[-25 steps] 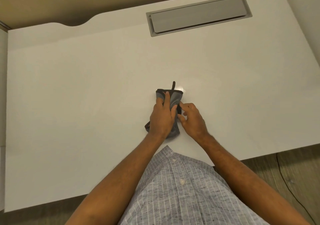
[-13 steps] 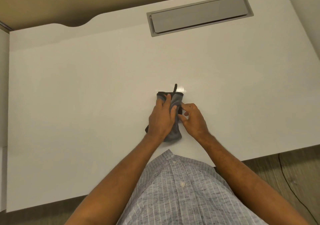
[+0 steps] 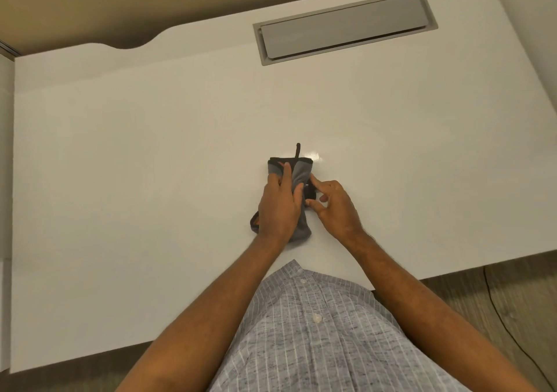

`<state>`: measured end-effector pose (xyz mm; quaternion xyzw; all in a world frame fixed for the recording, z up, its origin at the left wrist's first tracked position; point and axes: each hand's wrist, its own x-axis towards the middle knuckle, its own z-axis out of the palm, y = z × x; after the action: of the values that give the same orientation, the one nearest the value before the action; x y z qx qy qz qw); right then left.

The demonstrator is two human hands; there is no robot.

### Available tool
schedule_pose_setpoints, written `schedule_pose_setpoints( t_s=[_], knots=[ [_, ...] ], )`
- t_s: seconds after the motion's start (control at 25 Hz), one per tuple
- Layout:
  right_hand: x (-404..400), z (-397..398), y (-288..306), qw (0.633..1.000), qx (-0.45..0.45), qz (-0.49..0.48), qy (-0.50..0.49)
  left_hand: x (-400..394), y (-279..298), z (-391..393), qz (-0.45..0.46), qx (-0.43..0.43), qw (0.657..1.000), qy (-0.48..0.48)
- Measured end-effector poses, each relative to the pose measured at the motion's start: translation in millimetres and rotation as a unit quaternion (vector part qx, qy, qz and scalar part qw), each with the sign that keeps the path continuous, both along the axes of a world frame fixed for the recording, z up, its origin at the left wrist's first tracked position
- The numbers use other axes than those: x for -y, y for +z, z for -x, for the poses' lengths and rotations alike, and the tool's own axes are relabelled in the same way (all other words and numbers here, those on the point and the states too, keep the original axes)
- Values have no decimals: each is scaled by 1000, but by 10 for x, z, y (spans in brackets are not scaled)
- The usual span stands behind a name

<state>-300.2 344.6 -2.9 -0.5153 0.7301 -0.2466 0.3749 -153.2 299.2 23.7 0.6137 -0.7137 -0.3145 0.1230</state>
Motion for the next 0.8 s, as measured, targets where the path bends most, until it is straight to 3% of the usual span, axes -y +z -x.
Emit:
schedule_pose_setpoints(
  t_s=[0.24,0.52,0.8],
  knots=[
    [106,122,23,998,66,-10,-5,-350,20,-140,17,55,996,-61],
    [138,193,82,999,11,-7,42,-440,33,-157,94,132,976,-148],
    [254,277,245,997,54,-53,35,-568,-59,-174,165,190,939,-234]
  ],
)
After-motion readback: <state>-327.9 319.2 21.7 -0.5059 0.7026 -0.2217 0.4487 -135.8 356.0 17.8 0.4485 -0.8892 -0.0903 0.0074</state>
